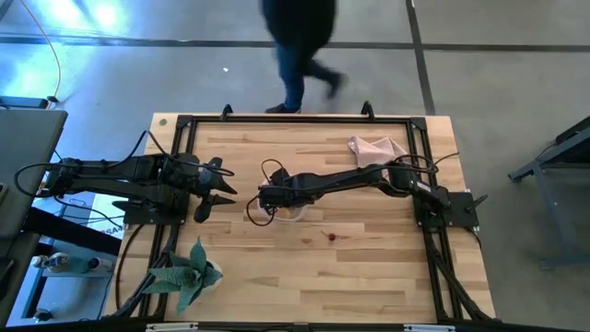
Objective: Pick and placing Produce into tupperware
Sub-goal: Put the pea pod into the transparent bin
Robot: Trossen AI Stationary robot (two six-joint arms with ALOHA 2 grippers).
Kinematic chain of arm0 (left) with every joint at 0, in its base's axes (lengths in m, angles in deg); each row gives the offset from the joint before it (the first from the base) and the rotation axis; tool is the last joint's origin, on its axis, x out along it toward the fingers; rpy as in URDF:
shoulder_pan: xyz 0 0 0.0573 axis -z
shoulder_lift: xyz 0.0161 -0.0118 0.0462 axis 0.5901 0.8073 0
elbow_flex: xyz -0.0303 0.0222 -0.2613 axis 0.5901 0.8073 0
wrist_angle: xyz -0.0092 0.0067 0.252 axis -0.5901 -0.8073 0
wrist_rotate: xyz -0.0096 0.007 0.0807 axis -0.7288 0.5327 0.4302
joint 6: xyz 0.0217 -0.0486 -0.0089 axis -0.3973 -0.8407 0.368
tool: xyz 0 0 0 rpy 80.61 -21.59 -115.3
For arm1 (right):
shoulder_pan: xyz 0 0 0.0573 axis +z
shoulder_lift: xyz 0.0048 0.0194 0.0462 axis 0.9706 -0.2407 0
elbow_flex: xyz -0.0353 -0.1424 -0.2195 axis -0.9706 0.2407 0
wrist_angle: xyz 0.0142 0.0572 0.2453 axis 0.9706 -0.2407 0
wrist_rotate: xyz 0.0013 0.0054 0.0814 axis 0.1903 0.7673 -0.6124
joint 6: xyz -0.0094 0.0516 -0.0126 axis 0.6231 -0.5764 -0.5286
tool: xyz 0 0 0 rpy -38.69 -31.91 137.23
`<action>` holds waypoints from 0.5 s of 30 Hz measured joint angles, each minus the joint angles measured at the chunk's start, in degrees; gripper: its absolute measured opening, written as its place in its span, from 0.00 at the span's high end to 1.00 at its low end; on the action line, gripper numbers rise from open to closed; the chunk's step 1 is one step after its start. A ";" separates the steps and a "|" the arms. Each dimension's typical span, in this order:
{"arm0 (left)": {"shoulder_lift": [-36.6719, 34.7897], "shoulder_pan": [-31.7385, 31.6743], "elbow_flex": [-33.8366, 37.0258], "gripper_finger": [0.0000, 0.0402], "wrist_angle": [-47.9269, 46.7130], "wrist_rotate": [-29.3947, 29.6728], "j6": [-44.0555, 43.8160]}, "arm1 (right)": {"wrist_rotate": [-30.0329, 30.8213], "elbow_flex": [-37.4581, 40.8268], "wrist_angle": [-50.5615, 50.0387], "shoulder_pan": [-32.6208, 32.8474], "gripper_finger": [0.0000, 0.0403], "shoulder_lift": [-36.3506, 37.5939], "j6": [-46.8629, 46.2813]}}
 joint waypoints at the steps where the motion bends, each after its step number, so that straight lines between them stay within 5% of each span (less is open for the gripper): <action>1: 0.01 -0.01 0.01 0.70 0.00 0.00 0.01 | -0.03 0.00 -0.01 0.00 0.67 0.00 -0.01; 15: 0.00 -0.02 -0.01 0.70 0.00 0.01 0.01 | -1.49 -0.02 -0.86 -0.02 0.67 0.00 -1.54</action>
